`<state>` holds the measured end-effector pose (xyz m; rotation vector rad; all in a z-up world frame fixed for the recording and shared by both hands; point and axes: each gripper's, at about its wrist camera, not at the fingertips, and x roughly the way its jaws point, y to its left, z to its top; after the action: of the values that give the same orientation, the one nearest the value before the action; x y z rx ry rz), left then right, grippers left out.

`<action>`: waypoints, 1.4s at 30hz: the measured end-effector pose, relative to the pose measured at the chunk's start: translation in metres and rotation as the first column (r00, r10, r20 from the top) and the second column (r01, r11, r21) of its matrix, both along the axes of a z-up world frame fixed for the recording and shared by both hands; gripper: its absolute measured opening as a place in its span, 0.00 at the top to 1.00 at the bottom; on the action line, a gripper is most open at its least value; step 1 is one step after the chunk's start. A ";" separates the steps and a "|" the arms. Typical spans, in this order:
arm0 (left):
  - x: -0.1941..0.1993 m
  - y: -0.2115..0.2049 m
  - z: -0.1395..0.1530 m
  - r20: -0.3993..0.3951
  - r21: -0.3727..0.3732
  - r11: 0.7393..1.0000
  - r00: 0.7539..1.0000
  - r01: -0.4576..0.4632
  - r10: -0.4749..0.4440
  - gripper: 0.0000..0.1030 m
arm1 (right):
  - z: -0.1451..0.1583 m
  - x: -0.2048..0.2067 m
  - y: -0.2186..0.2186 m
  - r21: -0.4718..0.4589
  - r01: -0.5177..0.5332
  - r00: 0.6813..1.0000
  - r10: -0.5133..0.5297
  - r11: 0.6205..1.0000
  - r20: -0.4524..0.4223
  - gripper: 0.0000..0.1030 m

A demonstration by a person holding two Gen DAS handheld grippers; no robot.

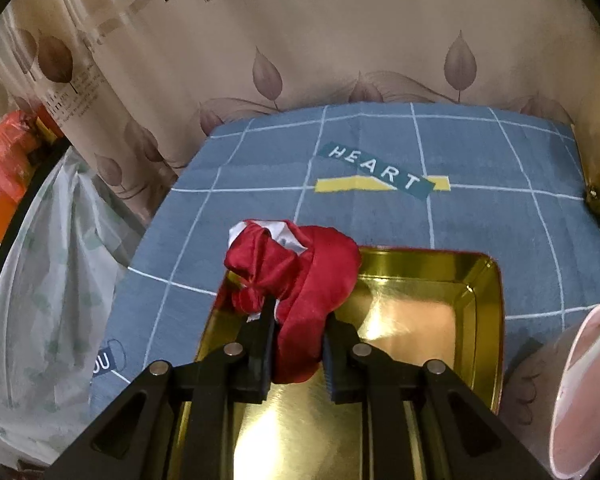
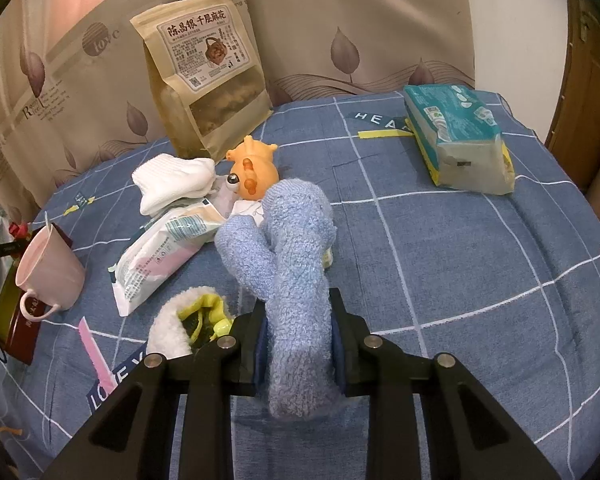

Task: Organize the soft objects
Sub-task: 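Carry the red-and-white cloth with the left gripper into the gold tray, then open the left gripper and withdraw from the tray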

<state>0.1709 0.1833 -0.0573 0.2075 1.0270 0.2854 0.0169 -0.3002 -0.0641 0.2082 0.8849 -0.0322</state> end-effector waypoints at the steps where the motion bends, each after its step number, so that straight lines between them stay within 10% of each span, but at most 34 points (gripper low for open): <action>1: 0.000 0.000 -0.002 -0.006 -0.002 1.000 1.000 -0.002 0.002 0.80 | 0.000 0.000 -0.001 0.000 -0.001 1.000 0.001 1.000 -0.002 0.76; 19: -0.003 0.011 0.001 -0.006 -0.183 0.983 1.000 0.015 -0.016 0.47 | 0.002 -0.001 0.004 -0.012 -0.004 1.000 0.004 1.000 0.002 0.75; 34: -0.035 0.015 0.039 0.070 -0.273 0.959 0.996 0.070 -0.053 0.46 | 0.006 -0.002 0.015 -0.037 -0.020 1.000 0.021 0.999 0.012 0.75; 42: -0.087 0.009 0.072 0.192 -0.184 0.980 0.981 0.074 -0.038 0.46 | 0.009 -0.003 0.024 -0.060 -0.033 0.999 0.035 0.998 0.034 0.75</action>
<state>0.0836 0.1923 0.0147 0.0351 0.8540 0.1508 0.0142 -0.2760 -0.0549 0.1374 0.8517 -0.0230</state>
